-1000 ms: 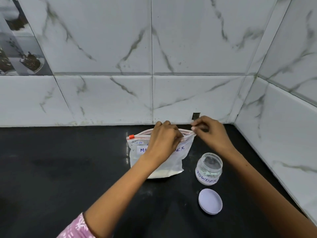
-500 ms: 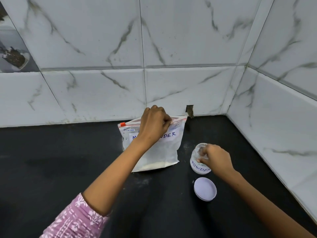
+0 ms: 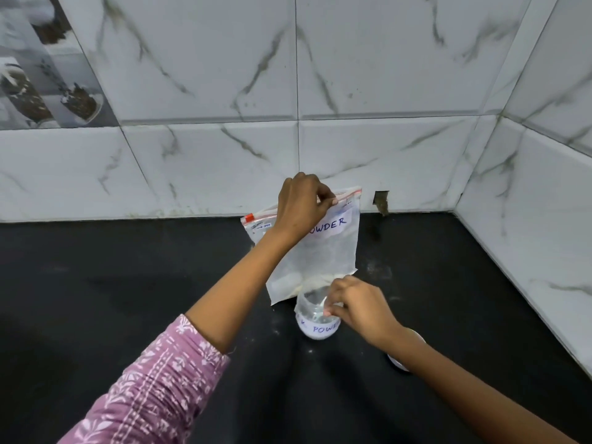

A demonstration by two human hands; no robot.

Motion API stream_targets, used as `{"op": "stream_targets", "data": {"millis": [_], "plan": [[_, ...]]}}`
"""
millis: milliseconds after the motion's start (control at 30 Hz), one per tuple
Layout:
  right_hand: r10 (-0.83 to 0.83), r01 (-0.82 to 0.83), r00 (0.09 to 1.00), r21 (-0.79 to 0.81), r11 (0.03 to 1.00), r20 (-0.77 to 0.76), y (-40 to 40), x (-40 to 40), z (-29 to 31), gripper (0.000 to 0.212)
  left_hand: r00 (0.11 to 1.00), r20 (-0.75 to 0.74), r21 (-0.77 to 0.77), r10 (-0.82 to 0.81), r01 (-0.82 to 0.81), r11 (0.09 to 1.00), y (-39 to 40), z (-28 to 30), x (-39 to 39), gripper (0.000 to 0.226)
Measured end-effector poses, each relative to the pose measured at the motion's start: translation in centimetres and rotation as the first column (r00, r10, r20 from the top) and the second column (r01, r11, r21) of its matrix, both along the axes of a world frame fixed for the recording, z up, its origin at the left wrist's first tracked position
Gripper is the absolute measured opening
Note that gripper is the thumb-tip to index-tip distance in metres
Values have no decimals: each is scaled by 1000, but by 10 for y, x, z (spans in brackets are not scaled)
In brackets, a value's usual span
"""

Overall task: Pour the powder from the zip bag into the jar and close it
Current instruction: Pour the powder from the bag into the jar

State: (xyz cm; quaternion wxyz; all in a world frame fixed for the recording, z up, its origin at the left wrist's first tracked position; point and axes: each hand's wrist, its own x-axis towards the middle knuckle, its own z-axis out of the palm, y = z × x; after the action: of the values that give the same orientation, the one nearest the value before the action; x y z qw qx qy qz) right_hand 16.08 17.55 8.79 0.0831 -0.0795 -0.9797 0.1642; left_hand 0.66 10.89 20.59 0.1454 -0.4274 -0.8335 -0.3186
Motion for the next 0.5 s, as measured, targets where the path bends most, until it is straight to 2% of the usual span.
{"op": "stream_targets", "data": {"millis": [100,200,300,400,500], "plan": [[88,-88,996,8,996,-17,-19,-15,-7,17,1000,25,33,4,-4,999,0,1,2,13],[113,-114,993,-34,993,-44,-26,-25,-11,17,998,64,29,15,-16,999,3,3,5,13],[123,-123,990,11,992,-65,-24,-26,-13,24,995,100,7,15,-16,1000,9,7,9,12],[-15,5,982,-54,999,-187,-20,-20,-10,38,994,105,-23,12,-10,1000,19,14,14,11],[-236,172,898,-197,965,-371,-15,-18,1,45,990,142,-27,9,-5,1000,35,23,20,12]]}}
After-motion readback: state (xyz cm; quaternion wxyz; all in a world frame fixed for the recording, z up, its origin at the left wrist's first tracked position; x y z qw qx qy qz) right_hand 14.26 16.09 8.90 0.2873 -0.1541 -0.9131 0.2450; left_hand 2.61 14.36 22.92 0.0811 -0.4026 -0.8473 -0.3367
